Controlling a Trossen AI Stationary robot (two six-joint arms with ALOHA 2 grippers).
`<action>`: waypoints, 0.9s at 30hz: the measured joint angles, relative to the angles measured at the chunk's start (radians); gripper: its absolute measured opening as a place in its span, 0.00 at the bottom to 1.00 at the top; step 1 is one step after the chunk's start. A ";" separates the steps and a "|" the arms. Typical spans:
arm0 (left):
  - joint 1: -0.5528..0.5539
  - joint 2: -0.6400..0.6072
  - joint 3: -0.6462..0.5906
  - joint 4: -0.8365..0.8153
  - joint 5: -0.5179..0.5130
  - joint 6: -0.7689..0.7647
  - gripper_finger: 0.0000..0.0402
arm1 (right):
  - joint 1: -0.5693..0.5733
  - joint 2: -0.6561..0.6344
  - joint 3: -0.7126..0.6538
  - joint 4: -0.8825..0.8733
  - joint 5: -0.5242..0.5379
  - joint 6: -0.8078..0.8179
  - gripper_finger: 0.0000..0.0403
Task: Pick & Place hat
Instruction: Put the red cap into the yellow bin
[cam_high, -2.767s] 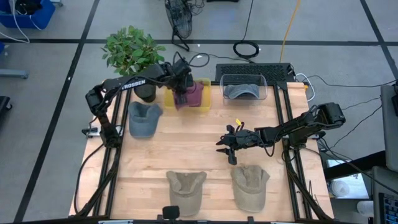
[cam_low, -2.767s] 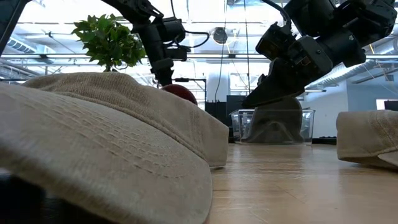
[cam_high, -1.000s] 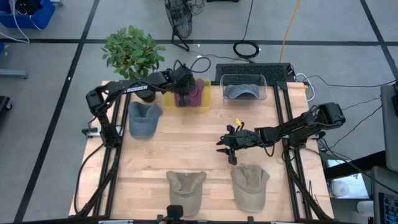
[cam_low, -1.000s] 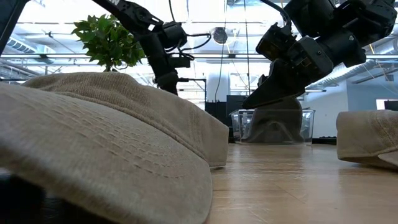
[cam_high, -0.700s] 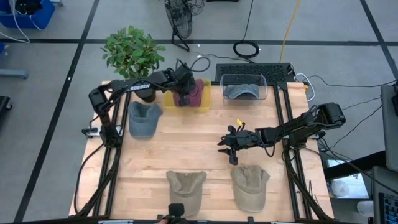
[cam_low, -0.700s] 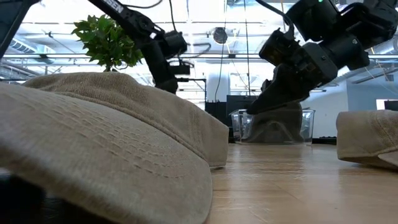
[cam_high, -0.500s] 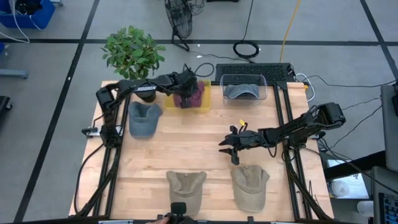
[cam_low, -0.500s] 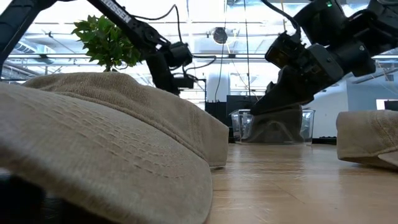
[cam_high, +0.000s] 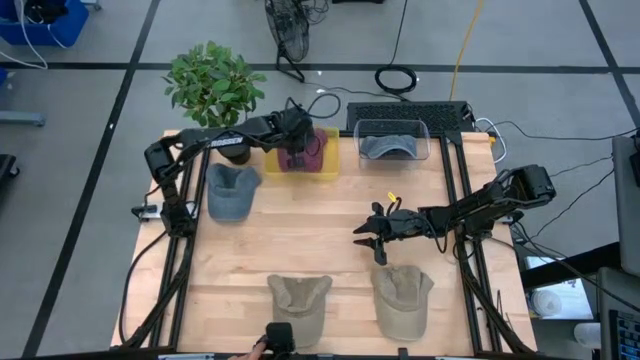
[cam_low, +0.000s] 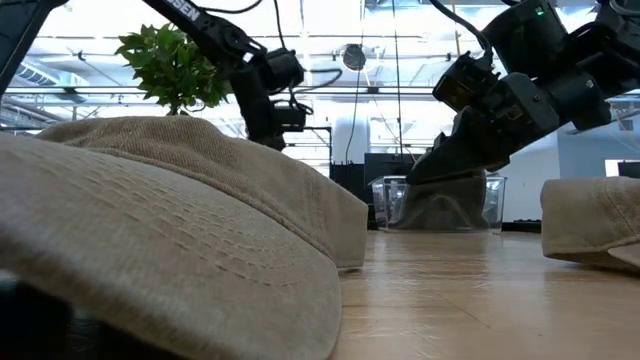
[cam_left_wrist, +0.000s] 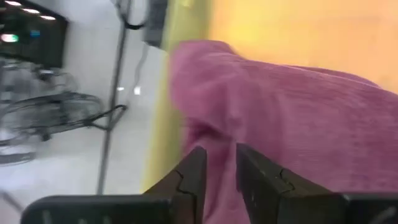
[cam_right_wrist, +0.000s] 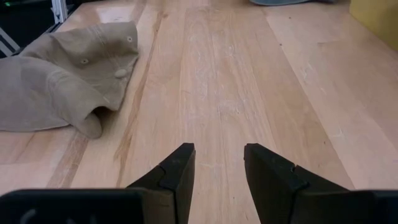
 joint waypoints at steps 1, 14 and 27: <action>0.000 -0.005 0.000 0.009 -0.012 -0.007 0.24 | 0.000 0.000 0.000 0.003 0.000 0.002 0.31; -0.051 -0.069 0.000 -0.149 0.139 -0.095 0.27 | 0.000 0.000 0.000 0.009 -0.001 0.007 0.31; -0.046 0.082 0.002 -0.130 0.097 -0.101 0.27 | 0.006 0.000 0.000 0.023 -0.004 0.009 0.31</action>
